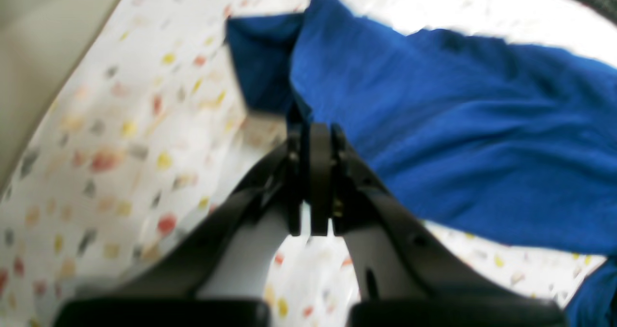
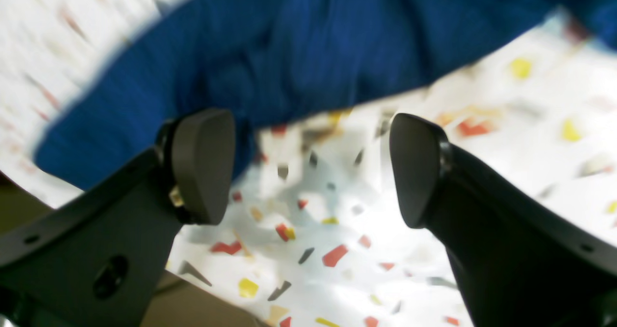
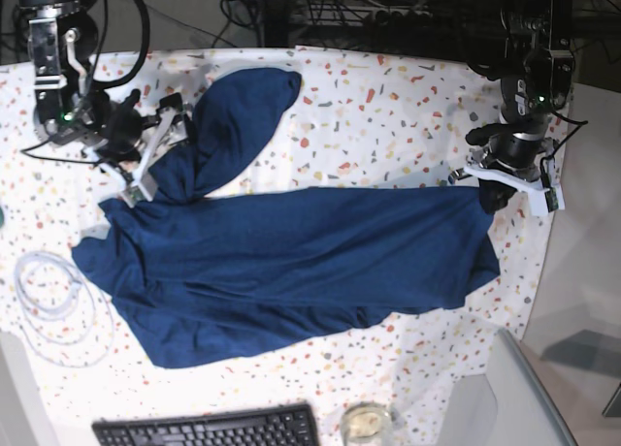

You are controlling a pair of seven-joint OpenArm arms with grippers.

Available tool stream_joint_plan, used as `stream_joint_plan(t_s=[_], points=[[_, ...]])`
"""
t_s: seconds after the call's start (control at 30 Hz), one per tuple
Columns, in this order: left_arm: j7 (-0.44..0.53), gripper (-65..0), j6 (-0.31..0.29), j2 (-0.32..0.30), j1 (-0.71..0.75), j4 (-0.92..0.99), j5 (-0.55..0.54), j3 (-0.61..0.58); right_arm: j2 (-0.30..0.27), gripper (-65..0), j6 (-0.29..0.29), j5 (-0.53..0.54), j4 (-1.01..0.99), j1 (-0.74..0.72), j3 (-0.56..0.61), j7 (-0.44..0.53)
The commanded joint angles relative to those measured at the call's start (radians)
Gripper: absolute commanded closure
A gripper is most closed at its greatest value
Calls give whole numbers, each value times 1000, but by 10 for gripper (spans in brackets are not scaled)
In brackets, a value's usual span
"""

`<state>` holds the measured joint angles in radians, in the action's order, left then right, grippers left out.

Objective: Layout the t-shirt on the table in an organized manner, then fold the t-shirt properly
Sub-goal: 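Lower the shirt and reposition the right gripper to a new edge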

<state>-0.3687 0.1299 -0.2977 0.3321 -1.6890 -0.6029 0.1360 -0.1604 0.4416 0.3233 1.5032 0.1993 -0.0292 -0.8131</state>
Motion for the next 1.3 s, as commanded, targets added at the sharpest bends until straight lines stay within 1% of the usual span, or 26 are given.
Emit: stream_joint_plan(t_s=[0.0,0.1,0.2,0.23,0.27,0.3,0.33,0.37,0.4,0.43,0.5,0.57,0.6,0.7,0.77,0.8,0.9,1.03,1.13,1.2,1.27], points=[[33,0,-6,-11,-1,-18,1,6,29,-461,4,-10,-6,-7,16,13],[40,0,-8,-11,32,-21,1,6,89,-458,4,-115,-80,-21,24,57],[40,0,-8,-11,57,-24,1,7,127,-447,7,-194,-160,-24,25,116],[40,0,-8,-11,60,-24,1,7,134,-416,9,-207,-171,-17,25,131],[40,0,-8,-11,66,-24,1,14,137,-363,10,-211,-171,-13,25,134],[40,0,-9,-10,75,-26,1,26,137,-290,10,-206,-164,1,25,134],[40,0,-9,-8,83,-26,1,43,137,-191,10,-200,-146,21,25,136],[40,0,-11,-7,91,-26,-1,55,137,-74,10,-194,-109,44,19,136],[40,0,-11,-7,97,-26,-2,64,134,0,10,-186,-63,75,18,136],[40,0,-11,-7,100,-26,-2,70,129,0,10,-184,-2,113,18,136],[41,0,-11,-7,117,-26,-1,86,104,-27,10,-188,119,190,2,137],[41,0,-13,-7,129,-27,-1,92,98,-2,10,-184,254,263,-36,136],[41,0,-13,-8,140,-27,-1,92,98,0,10,-184,328,299,-62,136],[41,0,-13,-8,163,-27,1,90,100,0,10,-178,480,357,-119,136],[41,0,-20,-7,175,-27,1,81,100,0,10,-178,521,361,-127,136],[41,0,-36,-4,186,-27,1,81,98,0,10,-178,523,357,-127,136],[41,0,-83,44,207,-27,1,96,100,0,10,-180,523,320,-119,123],[41,0,-95,82,229,-24,2,124,92,0,10,-184,523,242,-41,114],[41,0,-95,84,232,-23,2,127,92,0,9,-186,521,151,27,110],[41,0,-95,84,232,-23,2,124,92,0,6,-186,514,73,76,65],[41,0,-95,84,232,-23,2,121,94,0,6,-186,501,-28,133,-13]])
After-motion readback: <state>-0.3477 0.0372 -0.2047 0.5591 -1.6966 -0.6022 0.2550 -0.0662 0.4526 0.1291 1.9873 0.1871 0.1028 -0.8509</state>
